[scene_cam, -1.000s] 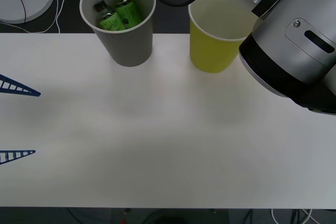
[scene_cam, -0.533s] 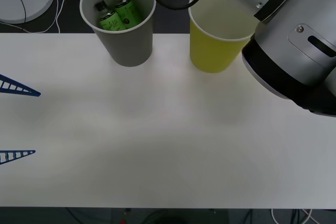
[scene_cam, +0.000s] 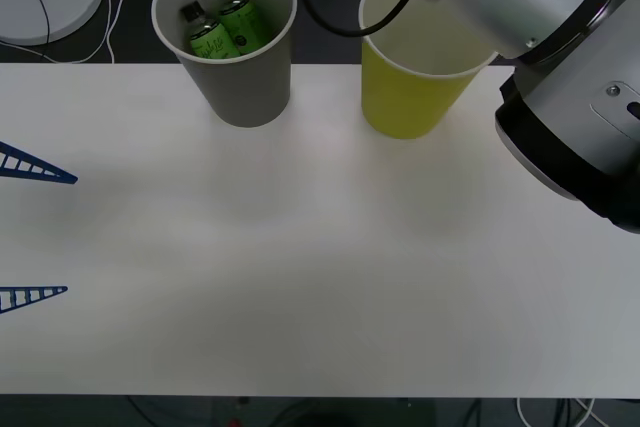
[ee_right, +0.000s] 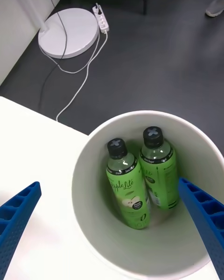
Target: Put the can into the green bin and the plastic bottle into the gray bin
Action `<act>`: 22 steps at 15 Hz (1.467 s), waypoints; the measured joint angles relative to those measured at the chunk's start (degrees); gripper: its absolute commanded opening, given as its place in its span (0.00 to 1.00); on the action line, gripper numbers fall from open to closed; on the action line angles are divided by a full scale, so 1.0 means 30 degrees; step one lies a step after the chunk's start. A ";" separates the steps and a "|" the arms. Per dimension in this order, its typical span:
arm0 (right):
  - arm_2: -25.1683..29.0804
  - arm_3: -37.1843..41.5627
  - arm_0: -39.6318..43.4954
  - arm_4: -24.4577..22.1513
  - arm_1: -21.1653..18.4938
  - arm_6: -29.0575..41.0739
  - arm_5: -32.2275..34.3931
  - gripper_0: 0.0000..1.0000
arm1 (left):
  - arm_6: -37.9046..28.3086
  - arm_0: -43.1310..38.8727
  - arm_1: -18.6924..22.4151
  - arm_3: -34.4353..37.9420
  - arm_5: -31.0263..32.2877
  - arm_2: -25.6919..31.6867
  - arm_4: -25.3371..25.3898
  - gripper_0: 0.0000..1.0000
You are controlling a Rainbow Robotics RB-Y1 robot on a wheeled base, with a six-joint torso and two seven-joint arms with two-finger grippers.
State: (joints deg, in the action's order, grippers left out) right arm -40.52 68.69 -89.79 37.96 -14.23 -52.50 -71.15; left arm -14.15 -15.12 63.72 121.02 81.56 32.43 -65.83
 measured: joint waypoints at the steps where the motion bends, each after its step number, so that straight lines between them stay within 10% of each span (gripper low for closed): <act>1: 0.0000 0.0640 0.0335 0.0000 -0.0181 0.0013 -0.0006 1.00 | 0.0000 0.0000 0.0000 0.0000 0.0000 0.0000 0.0000 1.00; 22: 0.0058 1.0836 0.5646 0.0612 -0.4946 0.0216 -0.0839 1.00 | 0.0000 0.0000 0.0000 0.0000 0.0000 0.0000 0.0000 1.00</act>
State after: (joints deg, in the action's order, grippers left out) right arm -40.35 101.20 -72.86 39.80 -29.06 -51.85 -73.67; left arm -14.15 -15.12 63.72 121.03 81.56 32.43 -65.83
